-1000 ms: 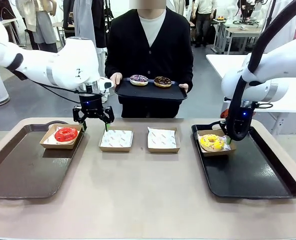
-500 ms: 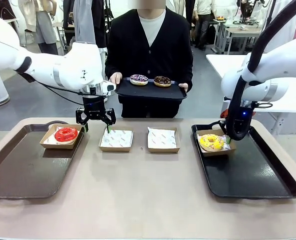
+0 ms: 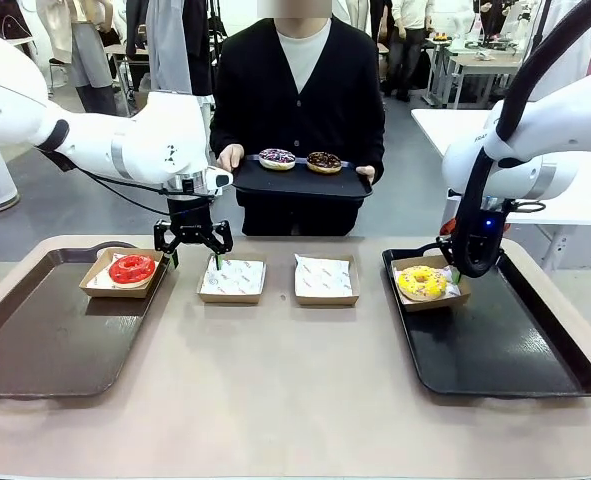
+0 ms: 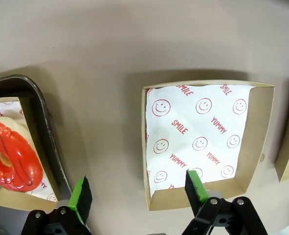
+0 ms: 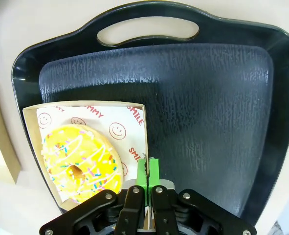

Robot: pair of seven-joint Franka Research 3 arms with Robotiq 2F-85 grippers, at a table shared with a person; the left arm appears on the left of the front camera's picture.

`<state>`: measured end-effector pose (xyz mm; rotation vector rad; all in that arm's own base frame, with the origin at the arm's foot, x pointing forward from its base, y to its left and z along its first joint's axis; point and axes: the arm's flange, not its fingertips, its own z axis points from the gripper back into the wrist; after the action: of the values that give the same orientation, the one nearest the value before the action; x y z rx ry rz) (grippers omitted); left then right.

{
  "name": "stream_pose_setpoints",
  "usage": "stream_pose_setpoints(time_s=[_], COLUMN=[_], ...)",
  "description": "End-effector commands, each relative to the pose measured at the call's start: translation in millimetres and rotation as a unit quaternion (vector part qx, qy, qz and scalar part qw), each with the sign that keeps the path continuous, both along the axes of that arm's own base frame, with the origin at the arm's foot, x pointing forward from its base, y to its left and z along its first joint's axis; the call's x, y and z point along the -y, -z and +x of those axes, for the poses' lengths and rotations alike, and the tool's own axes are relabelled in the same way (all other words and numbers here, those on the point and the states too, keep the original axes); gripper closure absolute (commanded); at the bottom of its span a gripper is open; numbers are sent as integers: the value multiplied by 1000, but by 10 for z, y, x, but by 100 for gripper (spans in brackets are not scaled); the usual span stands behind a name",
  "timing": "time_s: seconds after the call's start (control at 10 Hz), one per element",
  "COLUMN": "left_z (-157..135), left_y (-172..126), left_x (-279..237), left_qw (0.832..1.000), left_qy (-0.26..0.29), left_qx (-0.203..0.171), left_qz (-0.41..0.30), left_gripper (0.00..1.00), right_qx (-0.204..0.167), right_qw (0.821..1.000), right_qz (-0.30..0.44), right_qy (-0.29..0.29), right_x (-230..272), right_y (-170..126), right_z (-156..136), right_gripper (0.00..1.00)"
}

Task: Individually package the donuts and arrange them on the tray.
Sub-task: Place the picked Paper togo box on the Handle tray while simultaneously picking up another Paper togo box from the table with the other hand.

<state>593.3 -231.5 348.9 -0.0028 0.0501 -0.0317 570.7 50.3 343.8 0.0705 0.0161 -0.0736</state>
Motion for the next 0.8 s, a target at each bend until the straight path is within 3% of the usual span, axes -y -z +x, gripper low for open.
stream_pose_setpoints(time_s=[0.0,0.7], left_z=[95,118], left_y=[9,101], left_x=[14,43], left_qw=[1000,999], left_qy=[2,14], left_qx=[-4,-23], left_qz=[-15,-29], left_gripper=[0,0], right_qx=[0,-2], right_qw=[1000,1000], right_qz=[8,16], right_qy=[16,11], right_x=[-7,-20], right_y=[55,44], right_z=[87,233], right_gripper=[99,99])
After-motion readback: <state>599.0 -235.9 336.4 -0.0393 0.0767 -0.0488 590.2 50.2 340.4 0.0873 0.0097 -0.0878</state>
